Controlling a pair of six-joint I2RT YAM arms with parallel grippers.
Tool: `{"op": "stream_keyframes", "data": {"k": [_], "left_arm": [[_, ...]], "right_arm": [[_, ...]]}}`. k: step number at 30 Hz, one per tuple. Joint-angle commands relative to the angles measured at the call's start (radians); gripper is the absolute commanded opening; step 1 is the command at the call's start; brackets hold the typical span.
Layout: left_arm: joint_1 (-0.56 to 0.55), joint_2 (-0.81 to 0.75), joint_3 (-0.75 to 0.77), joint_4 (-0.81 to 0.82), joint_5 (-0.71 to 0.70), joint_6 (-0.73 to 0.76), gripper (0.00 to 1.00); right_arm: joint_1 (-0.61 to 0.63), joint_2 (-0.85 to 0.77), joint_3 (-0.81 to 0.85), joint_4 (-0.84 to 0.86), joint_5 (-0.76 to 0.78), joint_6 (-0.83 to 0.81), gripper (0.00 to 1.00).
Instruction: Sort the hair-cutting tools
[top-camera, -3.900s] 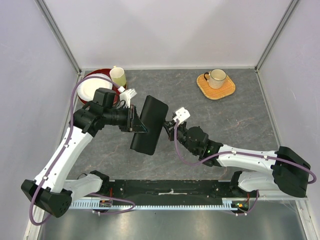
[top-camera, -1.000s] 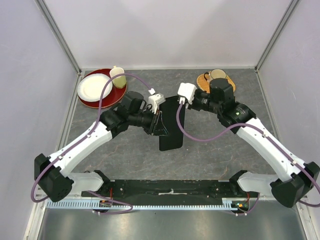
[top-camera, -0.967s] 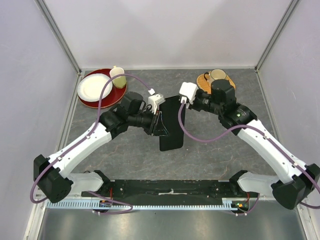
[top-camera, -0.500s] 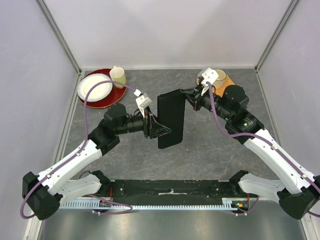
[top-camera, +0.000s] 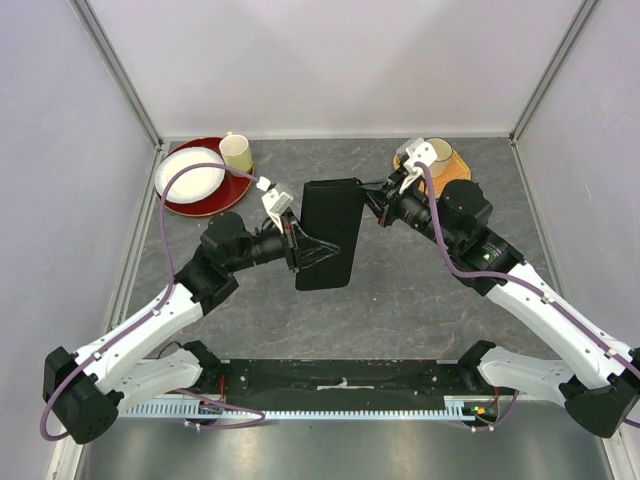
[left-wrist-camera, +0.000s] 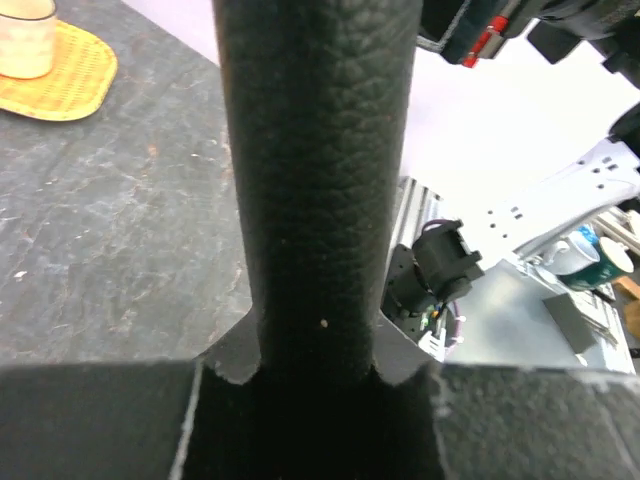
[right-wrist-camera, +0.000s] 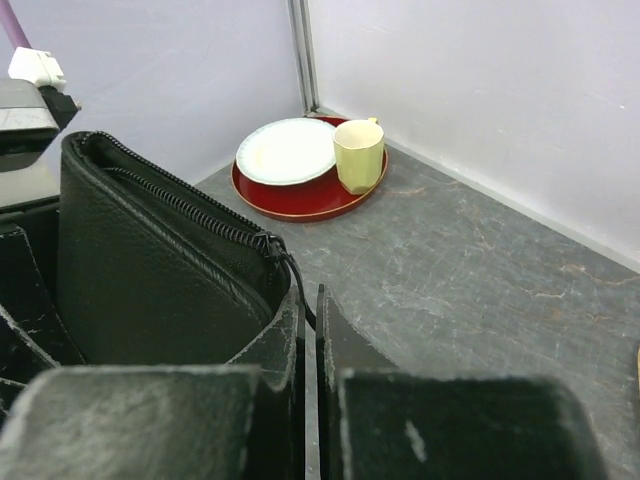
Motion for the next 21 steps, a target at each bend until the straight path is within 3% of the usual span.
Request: {"op": "stream_keyframes", "data": {"k": [1,9,16,21], "left_arm": [[-0.002,-0.005,0.094,-0.129,-0.09,0.053,0.02],[-0.002,-0.021,0.234,-0.601,-0.019,0.128,0.02],[-0.002,0.011,0.29,-0.846,-0.047,0.162,0.02],[-0.001,0.057,0.288,-0.914,-0.034,0.179,0.02]], "right_arm": [[0.042,-0.031,0.021,0.018,-0.081,-0.01,0.0],[0.042,-0.074,-0.005,-0.09,-0.067,-0.358,0.0],[0.042,-0.048,0.014,-0.138,-0.088,-0.577,0.0],[0.042,-0.017,0.027,-0.157,-0.023,-0.699,0.0]]}}
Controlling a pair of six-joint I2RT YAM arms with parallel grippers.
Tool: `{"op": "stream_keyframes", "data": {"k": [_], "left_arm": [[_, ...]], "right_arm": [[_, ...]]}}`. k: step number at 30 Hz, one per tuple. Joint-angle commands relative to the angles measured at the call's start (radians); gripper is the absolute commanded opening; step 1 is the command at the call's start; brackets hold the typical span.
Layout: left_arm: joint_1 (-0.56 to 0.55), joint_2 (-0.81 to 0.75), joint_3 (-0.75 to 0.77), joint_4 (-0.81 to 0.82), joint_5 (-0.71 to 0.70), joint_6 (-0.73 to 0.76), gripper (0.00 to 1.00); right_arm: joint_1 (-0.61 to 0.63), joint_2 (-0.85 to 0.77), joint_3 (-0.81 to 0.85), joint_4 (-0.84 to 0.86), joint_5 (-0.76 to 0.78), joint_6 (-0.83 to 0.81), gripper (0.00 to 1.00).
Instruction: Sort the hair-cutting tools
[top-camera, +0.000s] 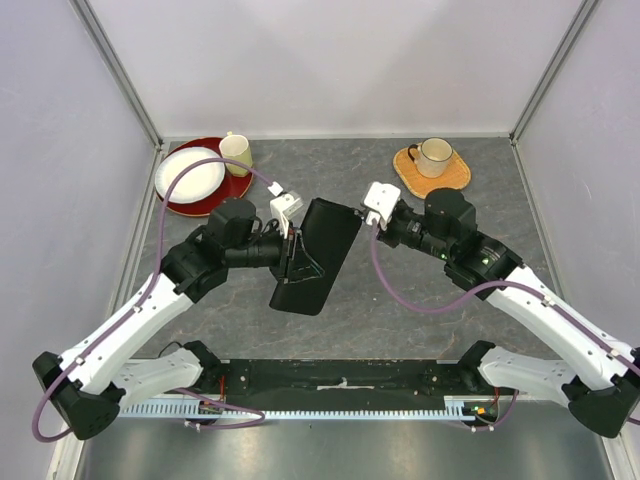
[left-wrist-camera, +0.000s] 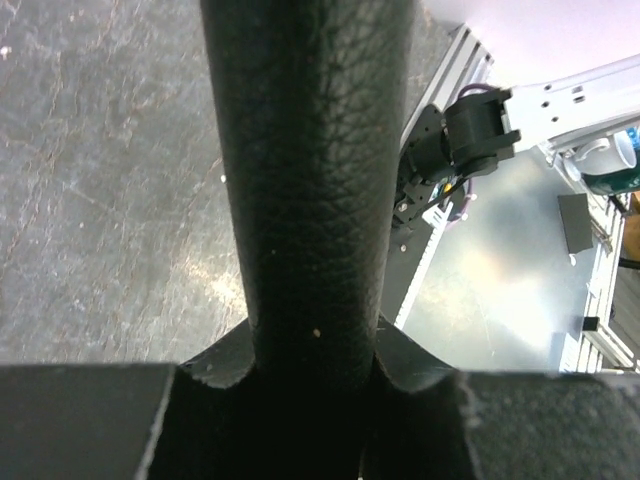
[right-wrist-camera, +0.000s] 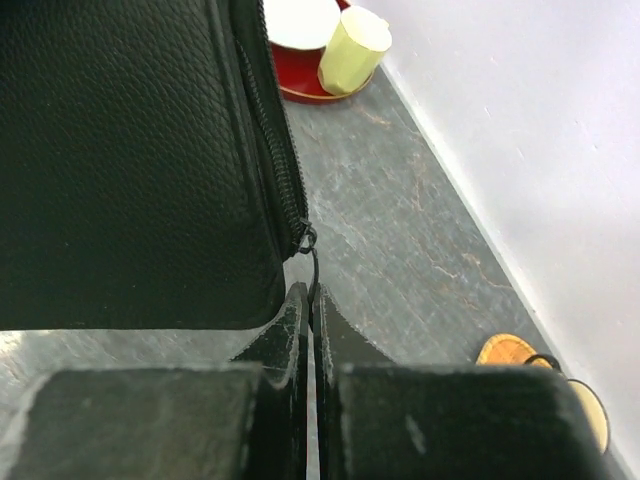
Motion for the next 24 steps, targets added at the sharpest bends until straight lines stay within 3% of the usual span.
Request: {"op": "stream_keyframes", "data": {"k": [1,9,24], "left_arm": [[0.003,0.062,0.015,-0.179,-0.01,0.041,0.02],[0.003,0.127,0.0,-0.21,0.074,0.069,0.02],[-0.009,0.229,-0.005,-0.177,0.14,0.095,0.02]], "right_arm": [[0.001,0.013,0.046,0.084,0.047,-0.161,0.0],[0.001,0.063,0.066,0.083,0.126,-0.294,0.0],[0.008,0.14,0.103,0.208,-0.048,-0.304,0.0]]}}
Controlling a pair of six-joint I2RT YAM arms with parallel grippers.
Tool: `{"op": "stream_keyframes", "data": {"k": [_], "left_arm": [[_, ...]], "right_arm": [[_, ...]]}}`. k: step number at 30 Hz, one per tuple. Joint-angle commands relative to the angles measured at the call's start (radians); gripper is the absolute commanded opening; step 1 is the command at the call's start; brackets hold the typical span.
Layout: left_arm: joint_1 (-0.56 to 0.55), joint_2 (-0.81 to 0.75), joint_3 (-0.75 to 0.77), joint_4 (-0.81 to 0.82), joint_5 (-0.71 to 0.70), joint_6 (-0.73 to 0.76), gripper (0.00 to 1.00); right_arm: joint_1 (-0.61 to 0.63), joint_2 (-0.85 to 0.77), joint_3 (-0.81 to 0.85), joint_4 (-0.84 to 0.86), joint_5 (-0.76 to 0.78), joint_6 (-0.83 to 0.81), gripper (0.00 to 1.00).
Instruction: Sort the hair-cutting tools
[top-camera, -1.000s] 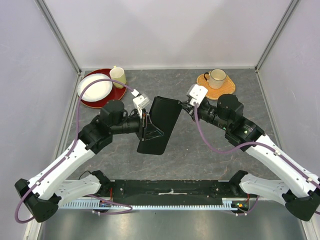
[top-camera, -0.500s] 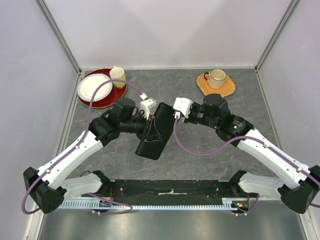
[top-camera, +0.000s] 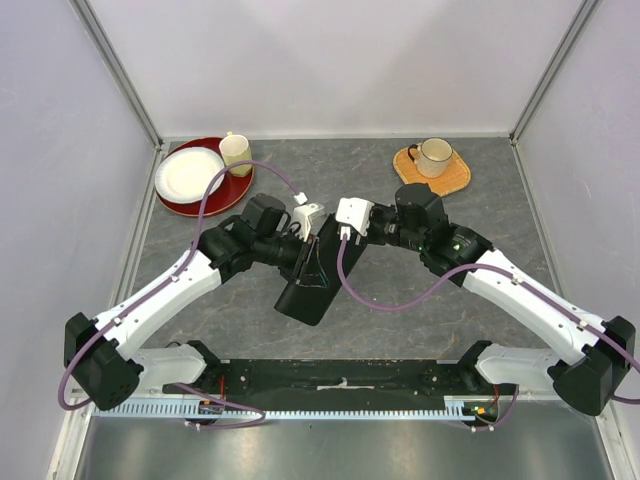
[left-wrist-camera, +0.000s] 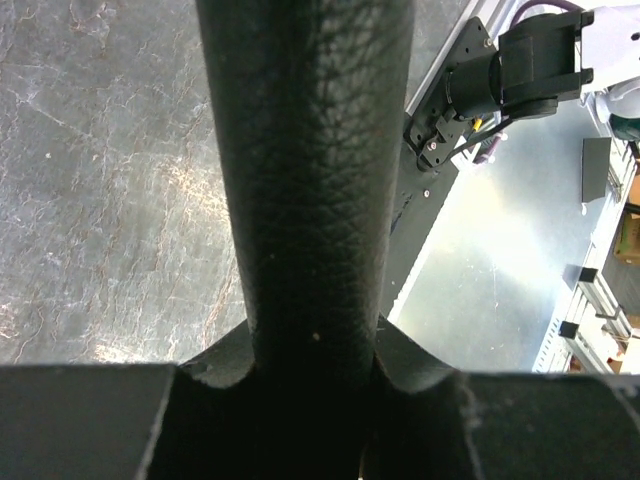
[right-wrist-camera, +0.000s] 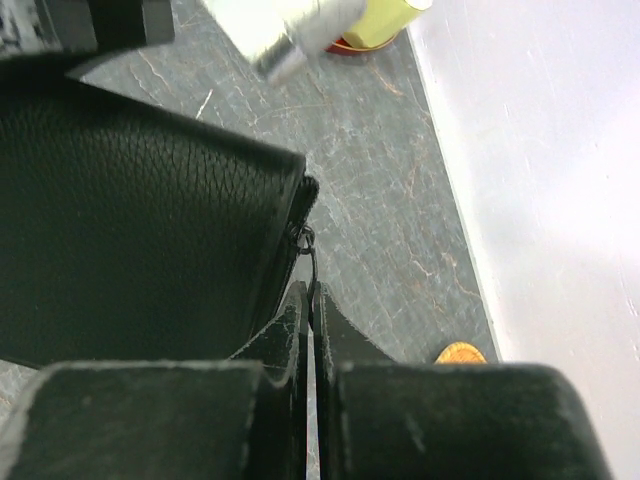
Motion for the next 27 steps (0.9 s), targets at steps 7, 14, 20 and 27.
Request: {"op": "stream_keyframes", "data": {"k": [7,14,20,27], "left_arm": [[-0.02,0.034,-0.005,-0.076,0.075,0.051,0.02],[-0.018,0.032,0.016,-0.07,-0.054,0.02,0.02],[-0.009,0.046,0.067,-0.058,-0.204,-0.054,0.02],[0.011,0.158,0.125,0.055,-0.264,-0.208,0.02]], "right_arm": [[0.0,-0.006,0.066,0.317,-0.063,0.046,0.0],[0.0,-0.076,-0.01,0.338,0.164,0.253,0.5],[0.001,-0.198,-0.018,0.139,0.641,0.567,0.89],[0.0,-0.329,-0.038,-0.106,0.694,0.936,0.98]]}}
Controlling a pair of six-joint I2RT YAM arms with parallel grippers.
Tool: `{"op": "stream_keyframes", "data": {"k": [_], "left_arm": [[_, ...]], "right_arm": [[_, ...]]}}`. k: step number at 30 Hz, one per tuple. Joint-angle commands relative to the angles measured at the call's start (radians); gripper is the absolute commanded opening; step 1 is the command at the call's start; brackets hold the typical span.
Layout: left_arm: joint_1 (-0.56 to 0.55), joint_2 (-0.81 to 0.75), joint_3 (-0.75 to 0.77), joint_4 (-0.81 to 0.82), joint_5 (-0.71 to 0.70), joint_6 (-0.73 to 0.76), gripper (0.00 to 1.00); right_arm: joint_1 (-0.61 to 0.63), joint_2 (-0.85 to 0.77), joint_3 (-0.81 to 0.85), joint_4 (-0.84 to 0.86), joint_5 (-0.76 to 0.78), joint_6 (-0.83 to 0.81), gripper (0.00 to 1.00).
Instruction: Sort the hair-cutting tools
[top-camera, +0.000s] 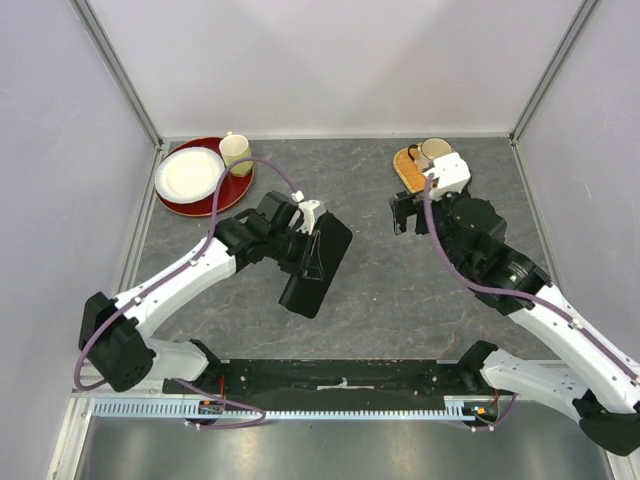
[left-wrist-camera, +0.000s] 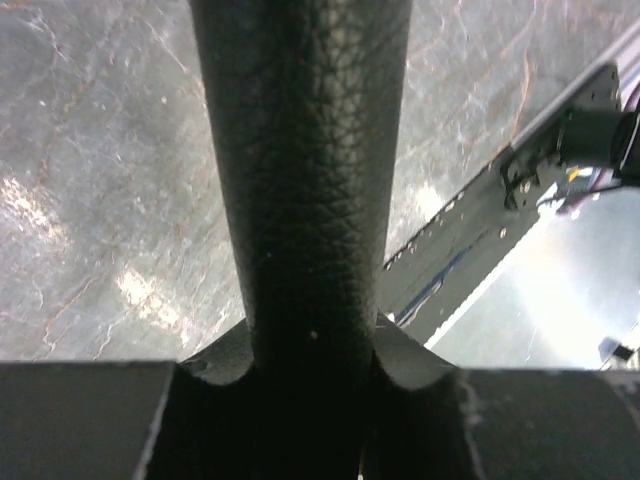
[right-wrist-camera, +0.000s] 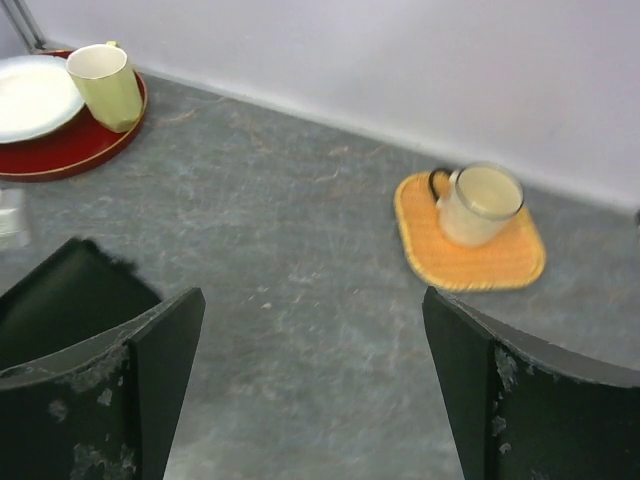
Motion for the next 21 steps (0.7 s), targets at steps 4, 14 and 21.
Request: {"op": "stream_keyframes", "data": {"k": [4,14,21], "left_arm": [[0.02,0.179,0.148,0.234,-0.074,-0.215,0.04],[0.083,0.518,0.283,0.423,-0.119,-0.343,0.1],[0.165,0.624,0.304,0.392,-0.114,-0.289,0.29]], "right_arm": [[0.002,-0.149,-0.131,-0.136,0.014,0.432,0.98],[0.002,-0.213,-0.278,-0.192,-0.057,0.65,0.98],[0.002,-0.256,-0.329,-0.19,-0.072,0.672,0.98]]}}
